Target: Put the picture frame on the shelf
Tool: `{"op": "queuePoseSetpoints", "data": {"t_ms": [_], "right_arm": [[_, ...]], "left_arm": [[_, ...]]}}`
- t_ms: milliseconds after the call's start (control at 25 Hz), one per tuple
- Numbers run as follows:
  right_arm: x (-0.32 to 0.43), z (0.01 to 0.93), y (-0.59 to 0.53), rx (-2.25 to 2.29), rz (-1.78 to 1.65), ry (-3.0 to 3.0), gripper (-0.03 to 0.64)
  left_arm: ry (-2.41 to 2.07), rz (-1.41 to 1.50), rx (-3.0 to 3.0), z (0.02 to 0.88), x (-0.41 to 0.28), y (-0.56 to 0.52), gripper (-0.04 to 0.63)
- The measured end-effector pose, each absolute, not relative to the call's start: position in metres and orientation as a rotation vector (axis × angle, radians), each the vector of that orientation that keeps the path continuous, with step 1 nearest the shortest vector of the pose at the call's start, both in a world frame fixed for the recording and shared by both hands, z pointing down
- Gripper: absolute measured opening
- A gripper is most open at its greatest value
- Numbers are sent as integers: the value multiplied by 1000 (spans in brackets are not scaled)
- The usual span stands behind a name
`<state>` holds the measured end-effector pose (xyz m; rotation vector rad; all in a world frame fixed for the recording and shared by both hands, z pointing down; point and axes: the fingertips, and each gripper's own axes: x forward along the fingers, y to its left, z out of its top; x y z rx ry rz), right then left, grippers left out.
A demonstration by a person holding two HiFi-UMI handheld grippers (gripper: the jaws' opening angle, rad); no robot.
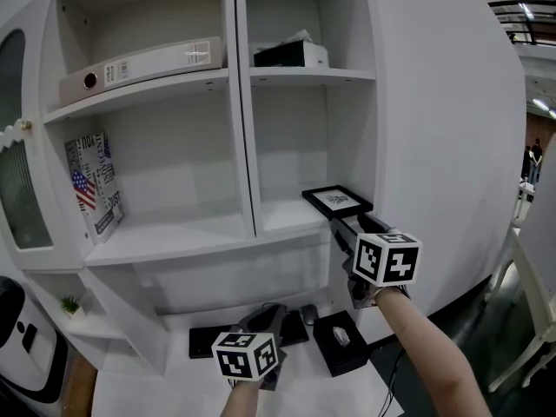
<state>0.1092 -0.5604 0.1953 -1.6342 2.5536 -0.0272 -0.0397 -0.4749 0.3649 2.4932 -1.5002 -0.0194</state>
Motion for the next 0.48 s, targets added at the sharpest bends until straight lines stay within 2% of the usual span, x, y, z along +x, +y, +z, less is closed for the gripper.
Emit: {"op": "queuePoseSetpoints", "data": {"t_ms": [280, 480], "right_arm": [[107, 223, -532, -1470, -170, 2554, 245], [108, 253, -506, -1421, -248, 2581, 209]], "left_arm": [[-1521, -7, 2530, 360, -36, -471, 21], [-1524, -9, 2540, 359, -32, -466, 20]]}}
